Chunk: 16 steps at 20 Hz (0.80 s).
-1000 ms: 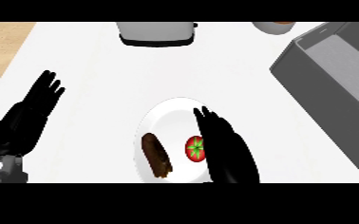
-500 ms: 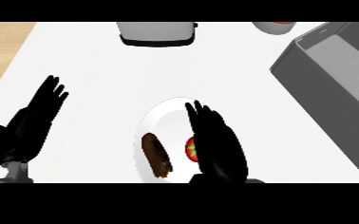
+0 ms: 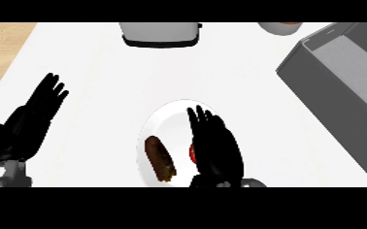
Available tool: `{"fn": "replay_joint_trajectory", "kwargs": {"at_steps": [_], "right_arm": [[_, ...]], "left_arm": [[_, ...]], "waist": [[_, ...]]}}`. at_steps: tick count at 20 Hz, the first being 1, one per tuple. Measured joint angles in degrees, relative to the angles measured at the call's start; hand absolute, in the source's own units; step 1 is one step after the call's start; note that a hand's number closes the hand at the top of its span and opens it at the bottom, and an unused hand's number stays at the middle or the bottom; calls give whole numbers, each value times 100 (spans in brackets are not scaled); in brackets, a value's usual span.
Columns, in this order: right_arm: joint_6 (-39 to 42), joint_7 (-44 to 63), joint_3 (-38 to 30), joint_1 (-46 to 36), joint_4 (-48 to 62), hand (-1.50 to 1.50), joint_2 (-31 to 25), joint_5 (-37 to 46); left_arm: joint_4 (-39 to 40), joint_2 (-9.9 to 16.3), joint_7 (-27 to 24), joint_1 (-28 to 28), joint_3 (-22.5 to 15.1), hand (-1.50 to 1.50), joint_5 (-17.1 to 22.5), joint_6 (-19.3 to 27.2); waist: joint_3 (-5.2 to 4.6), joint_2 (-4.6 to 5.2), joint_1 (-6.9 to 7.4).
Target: Pick the tomato from the plate and place it in the cardboard box
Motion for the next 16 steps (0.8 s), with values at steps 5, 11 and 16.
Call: {"fn": "replay_joint_trajectory", "kwargs": {"at_steps": [5, 11, 16], "right_arm": [[-49, -7, -2, -14, 304, -150, 5, 35], [-62, -24, -31, -48, 518, -150, 4, 52], [-118, -87, -30, -60, 797, -150, 4, 10]], "left_arm": [[-127, -82, 122, -14, -23, 0, -105, 64], [-158, -84, 152, 52, 114, 0, -97, -66], [-220, -153, 152, 136, 161, 0, -159, -119]], "waist": [[1, -1, 8], [1, -1, 9], [1, 0, 14]]}}
